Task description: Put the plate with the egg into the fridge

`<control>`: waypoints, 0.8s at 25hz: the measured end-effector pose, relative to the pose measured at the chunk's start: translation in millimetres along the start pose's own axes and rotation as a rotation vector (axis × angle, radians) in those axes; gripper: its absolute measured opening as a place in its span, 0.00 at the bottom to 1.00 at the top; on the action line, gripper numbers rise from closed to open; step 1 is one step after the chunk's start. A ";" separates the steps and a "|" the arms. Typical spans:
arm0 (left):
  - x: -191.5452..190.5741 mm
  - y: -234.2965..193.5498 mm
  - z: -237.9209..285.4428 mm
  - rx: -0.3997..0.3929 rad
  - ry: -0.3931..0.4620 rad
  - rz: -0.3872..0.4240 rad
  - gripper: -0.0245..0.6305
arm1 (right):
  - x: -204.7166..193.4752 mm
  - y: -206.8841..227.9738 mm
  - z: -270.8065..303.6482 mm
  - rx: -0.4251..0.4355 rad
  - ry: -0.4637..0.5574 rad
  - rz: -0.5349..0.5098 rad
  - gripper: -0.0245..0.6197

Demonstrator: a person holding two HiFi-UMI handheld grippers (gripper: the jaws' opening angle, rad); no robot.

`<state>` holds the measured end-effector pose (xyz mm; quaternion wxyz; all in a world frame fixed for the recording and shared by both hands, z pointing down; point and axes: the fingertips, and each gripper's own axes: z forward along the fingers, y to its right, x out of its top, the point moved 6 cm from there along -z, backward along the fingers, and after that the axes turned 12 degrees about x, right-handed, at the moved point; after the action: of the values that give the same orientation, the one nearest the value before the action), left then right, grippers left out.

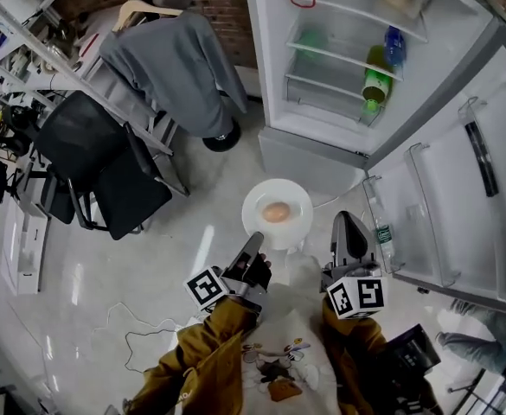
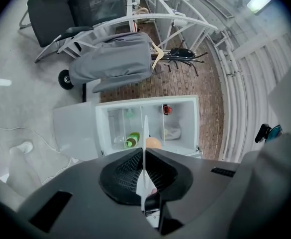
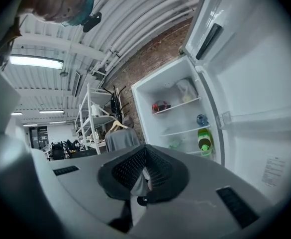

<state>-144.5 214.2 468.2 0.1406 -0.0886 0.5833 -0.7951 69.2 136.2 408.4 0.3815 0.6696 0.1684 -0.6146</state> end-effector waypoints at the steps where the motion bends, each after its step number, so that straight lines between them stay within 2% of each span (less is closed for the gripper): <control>1: 3.2 5.2 11.6 -0.001 0.000 0.003 0.07 | 4.6 7.4 8.0 0.004 0.000 -0.008 0.05; 13: 27.2 37.7 113.9 0.019 0.031 0.023 0.07 | 34.4 82.3 81.6 0.051 -0.019 -0.056 0.05; 20: 34.9 44.5 143.4 0.025 0.015 0.026 0.07 | 33.7 104.9 99.6 0.014 -0.033 -0.053 0.05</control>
<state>-128.4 61.0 468.6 0.1480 -0.0734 0.5755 -0.8010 79.2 -11.9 412.8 0.3633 0.6572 0.1754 -0.6366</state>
